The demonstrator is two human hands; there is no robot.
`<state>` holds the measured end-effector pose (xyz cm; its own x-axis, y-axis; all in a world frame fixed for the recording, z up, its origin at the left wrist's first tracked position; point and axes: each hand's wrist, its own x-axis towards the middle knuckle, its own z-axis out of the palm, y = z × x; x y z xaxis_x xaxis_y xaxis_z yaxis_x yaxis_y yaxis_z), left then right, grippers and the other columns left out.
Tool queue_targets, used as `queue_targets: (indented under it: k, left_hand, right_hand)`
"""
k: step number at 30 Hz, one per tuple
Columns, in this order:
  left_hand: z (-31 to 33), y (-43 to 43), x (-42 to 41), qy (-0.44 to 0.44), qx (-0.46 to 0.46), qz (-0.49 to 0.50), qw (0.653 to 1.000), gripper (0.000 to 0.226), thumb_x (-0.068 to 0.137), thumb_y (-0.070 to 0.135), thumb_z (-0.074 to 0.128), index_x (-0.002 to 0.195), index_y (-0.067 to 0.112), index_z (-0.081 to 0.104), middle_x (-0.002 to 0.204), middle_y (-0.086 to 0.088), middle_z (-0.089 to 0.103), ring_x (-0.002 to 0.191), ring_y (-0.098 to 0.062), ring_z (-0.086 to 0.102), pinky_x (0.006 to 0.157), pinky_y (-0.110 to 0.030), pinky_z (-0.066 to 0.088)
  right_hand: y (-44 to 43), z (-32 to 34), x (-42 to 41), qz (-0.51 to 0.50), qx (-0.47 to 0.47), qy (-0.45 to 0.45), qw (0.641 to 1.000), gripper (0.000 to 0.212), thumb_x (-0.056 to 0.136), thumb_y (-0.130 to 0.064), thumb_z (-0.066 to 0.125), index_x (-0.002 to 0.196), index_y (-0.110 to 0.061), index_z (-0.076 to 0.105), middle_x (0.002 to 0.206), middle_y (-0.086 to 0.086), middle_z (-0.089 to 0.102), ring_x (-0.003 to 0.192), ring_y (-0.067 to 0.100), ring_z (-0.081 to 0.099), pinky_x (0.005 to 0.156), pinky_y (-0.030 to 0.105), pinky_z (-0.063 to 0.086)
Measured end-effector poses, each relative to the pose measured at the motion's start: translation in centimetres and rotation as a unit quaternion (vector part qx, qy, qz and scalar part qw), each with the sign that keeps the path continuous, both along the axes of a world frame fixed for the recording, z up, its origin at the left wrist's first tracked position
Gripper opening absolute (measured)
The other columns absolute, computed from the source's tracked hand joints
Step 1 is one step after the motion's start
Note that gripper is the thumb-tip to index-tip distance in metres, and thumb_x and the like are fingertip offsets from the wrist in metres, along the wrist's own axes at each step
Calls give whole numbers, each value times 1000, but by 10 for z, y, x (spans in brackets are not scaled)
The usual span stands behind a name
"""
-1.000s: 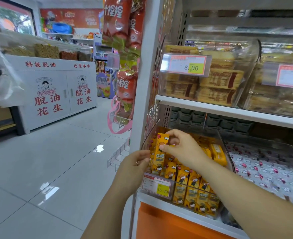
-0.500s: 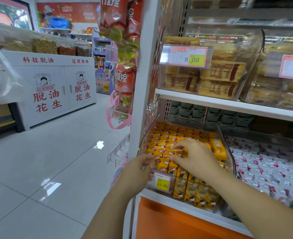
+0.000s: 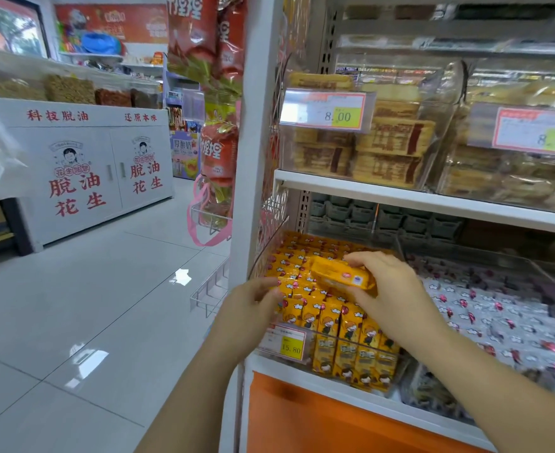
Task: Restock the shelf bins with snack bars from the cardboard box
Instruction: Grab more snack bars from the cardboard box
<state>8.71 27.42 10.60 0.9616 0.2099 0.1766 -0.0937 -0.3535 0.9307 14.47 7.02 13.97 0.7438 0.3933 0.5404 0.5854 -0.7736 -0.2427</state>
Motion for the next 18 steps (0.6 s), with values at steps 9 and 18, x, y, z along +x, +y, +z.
queue_targets:
  k: [9, 18]
  left_hand:
    - [15, -1, -2, 41, -291, -81, 952, 33, 85, 27, 64, 113, 11, 63, 113, -14, 65, 92, -22, 70, 72, -25, 56]
    - [11, 11, -3, -6, -309, -66, 949, 41, 75, 13, 73, 114, 15, 60, 116, -10, 61, 101, -22, 67, 77, -25, 57]
  right_hand:
    - [19, -8, -19, 182, 37, -83, 979, 50, 81, -23, 70, 127, -29, 53, 121, -20, 51, 119, -1, 40, 102, 15, 33]
    - [35, 4, -11, 135, 315, 285, 895, 30, 83, -20, 71, 103, -39, 58, 116, -2, 63, 103, 13, 63, 82, 30, 56]
